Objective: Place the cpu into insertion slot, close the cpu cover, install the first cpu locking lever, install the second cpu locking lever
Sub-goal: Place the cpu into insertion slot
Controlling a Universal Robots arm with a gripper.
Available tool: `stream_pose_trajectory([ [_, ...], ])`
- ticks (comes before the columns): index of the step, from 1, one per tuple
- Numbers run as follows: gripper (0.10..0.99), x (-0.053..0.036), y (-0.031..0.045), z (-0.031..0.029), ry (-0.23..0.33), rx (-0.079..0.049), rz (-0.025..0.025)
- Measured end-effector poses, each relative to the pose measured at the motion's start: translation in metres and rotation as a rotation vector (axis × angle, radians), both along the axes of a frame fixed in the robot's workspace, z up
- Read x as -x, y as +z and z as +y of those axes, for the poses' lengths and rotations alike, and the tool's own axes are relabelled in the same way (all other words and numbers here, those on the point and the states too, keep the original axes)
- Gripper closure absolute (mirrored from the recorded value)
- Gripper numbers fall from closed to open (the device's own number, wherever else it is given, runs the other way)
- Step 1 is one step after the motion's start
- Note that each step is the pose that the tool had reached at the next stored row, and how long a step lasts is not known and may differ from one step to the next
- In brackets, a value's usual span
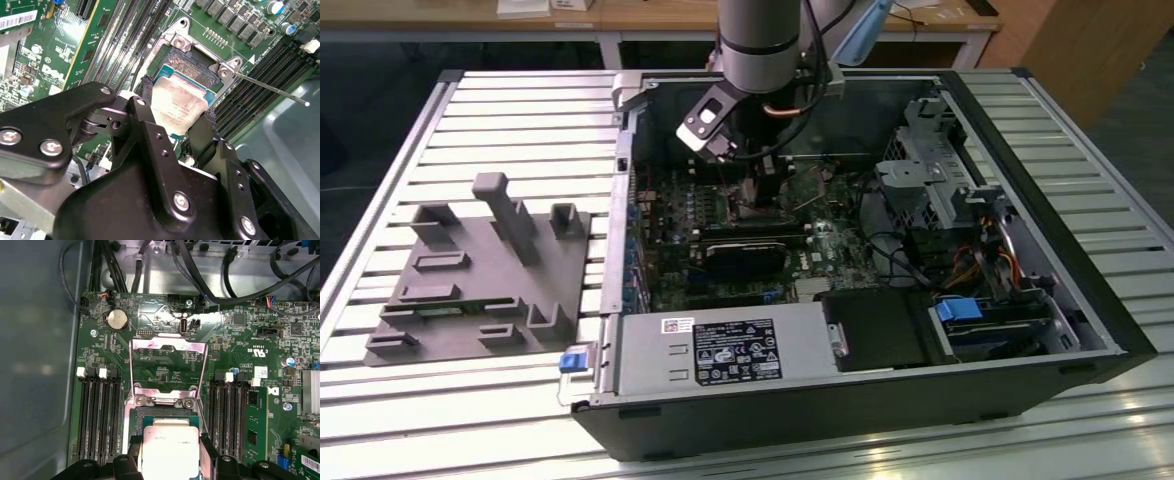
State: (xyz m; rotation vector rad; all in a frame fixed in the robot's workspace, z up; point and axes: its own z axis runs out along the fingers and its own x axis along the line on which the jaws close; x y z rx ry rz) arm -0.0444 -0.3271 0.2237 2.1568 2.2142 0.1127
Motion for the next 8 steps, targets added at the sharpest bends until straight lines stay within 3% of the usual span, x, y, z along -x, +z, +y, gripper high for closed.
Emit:
stream_pose_trajectory([
  [8, 0.549, 0.0000, -0.0087, 0.0001, -0.002, 0.000, 0.0000],
])
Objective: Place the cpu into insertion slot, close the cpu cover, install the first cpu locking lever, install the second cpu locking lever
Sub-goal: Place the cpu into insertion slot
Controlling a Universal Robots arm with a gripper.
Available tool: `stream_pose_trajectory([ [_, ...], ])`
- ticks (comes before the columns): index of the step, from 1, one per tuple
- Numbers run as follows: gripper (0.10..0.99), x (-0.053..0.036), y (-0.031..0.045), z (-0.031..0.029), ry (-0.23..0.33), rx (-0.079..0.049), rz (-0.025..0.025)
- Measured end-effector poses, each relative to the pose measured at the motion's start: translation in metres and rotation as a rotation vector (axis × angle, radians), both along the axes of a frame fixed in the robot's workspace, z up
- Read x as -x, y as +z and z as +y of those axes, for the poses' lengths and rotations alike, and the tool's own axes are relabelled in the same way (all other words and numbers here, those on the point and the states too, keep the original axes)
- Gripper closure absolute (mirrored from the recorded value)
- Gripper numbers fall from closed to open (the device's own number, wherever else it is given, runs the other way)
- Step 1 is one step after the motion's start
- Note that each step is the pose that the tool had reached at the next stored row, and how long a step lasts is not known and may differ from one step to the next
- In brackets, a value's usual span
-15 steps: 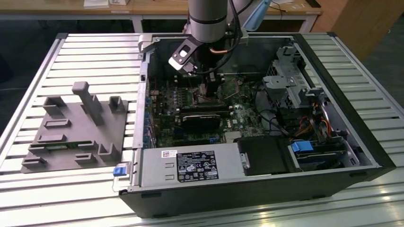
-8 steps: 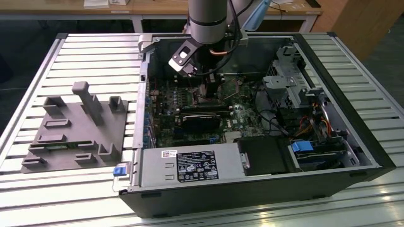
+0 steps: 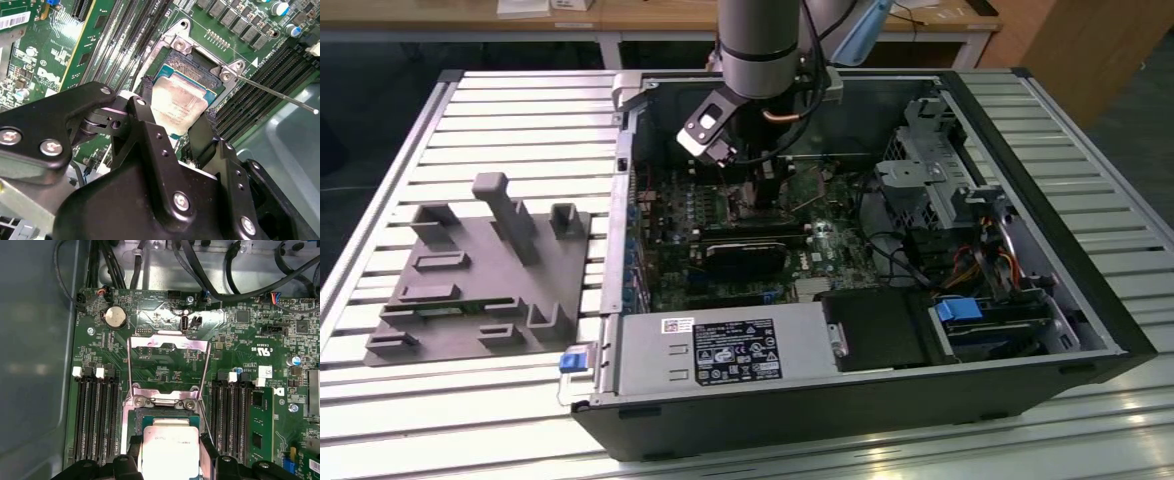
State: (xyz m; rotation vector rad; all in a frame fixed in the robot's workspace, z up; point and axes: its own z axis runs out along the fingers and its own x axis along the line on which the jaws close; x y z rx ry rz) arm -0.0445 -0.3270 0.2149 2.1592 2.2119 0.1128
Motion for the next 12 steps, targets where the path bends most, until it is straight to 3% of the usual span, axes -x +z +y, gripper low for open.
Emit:
stream_pose_trajectory([
  [1, 0.549, 0.0002, -0.0104, 0.0002, -0.011, 0.000, 0.0000],
  [12, 0.549, 0.0010, -0.0162, 0.0032, -0.011, 0.000, 0.0000],
])
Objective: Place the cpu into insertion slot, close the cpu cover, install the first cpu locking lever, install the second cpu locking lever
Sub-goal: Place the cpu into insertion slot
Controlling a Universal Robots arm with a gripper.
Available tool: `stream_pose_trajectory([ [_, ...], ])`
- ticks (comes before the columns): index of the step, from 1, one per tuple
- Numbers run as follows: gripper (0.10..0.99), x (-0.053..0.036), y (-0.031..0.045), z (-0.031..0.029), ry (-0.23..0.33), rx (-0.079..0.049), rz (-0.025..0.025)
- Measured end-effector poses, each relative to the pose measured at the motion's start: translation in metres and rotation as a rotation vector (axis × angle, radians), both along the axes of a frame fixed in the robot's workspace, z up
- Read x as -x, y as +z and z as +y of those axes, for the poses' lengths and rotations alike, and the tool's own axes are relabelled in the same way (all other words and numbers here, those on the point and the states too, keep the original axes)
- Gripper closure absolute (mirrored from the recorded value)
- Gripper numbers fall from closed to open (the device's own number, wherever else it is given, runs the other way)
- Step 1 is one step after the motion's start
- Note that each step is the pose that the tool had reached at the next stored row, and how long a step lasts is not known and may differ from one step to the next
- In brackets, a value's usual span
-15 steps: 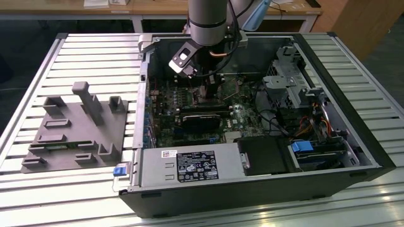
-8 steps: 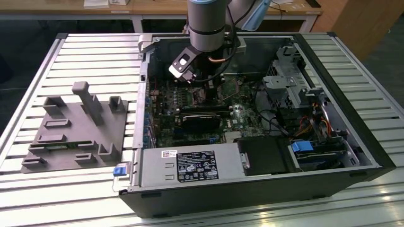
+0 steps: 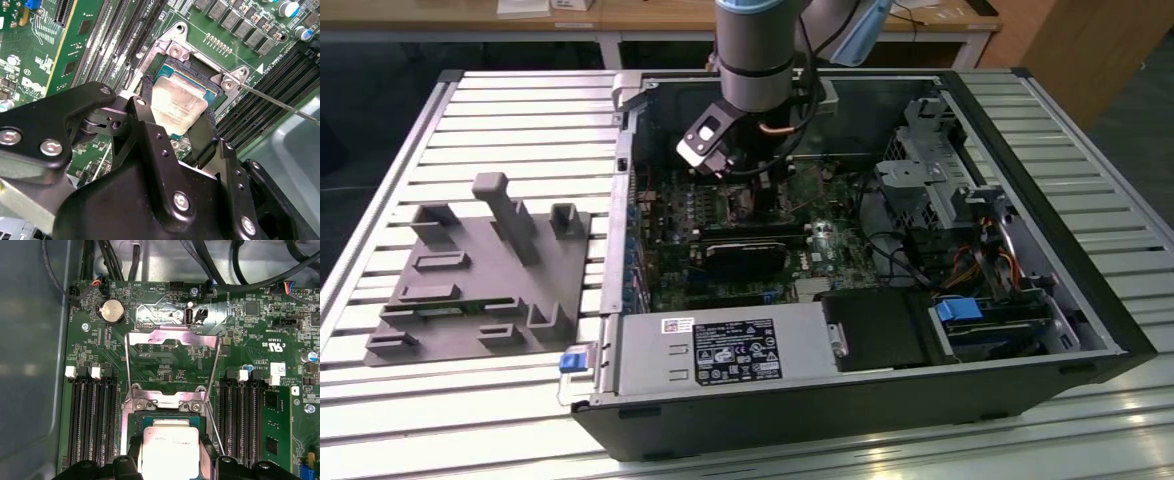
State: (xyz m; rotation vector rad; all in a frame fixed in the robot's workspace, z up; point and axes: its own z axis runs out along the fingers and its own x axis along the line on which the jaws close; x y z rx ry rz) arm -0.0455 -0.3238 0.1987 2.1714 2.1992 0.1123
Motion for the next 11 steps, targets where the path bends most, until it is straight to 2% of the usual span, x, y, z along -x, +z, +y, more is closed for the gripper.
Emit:
stream_pose_trajectory([
  [11, 0.549, 0.0001, -0.0043, 0.0012, 0.000, 0.000, 0.0002],
])
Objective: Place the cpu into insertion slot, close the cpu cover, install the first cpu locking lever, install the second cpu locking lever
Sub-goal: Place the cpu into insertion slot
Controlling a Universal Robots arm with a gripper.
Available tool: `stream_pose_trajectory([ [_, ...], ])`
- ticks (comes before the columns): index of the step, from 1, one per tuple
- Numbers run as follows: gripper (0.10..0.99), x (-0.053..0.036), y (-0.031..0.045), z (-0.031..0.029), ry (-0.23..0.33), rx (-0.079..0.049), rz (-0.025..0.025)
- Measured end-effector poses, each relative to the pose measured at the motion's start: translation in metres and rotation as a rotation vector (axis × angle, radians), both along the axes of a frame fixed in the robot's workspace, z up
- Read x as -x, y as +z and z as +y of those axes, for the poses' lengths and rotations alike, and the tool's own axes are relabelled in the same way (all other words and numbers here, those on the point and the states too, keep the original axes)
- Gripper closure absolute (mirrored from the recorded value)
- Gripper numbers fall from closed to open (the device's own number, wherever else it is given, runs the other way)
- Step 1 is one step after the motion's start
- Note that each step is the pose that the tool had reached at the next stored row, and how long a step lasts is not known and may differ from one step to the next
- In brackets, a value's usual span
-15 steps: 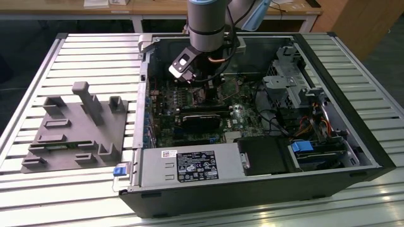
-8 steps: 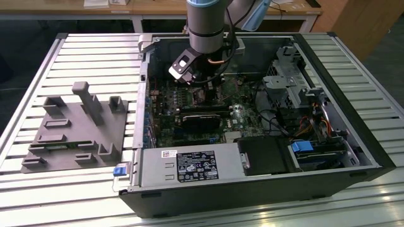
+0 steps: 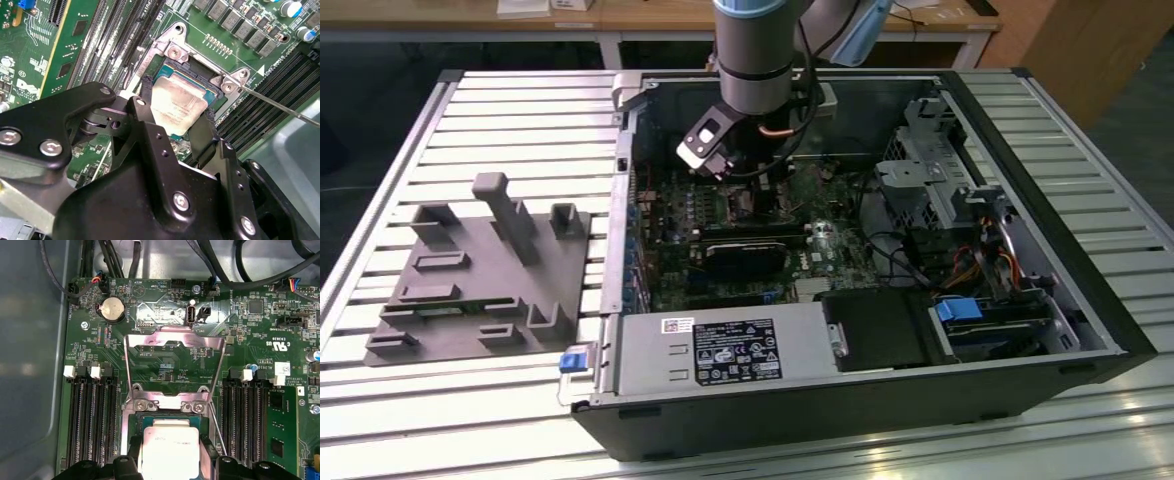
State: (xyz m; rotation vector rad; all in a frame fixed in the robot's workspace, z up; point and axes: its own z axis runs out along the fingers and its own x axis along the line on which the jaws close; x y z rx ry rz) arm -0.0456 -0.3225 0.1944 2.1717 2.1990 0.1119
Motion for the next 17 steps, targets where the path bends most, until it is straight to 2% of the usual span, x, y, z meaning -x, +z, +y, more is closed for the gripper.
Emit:
stream_pose_trajectory([
  [7, 0.541, 0.0000, -0.0005, 0.0001, 0.000, 0.000, -0.0002],
  [8, 0.475, 0.0000, -0.0006, 0.0001, 0.000, 0.000, -0.0002],
  [17, 0.475, 0.0000, -0.0015, 0.0034, -0.001, 0.000, -0.0001],
])
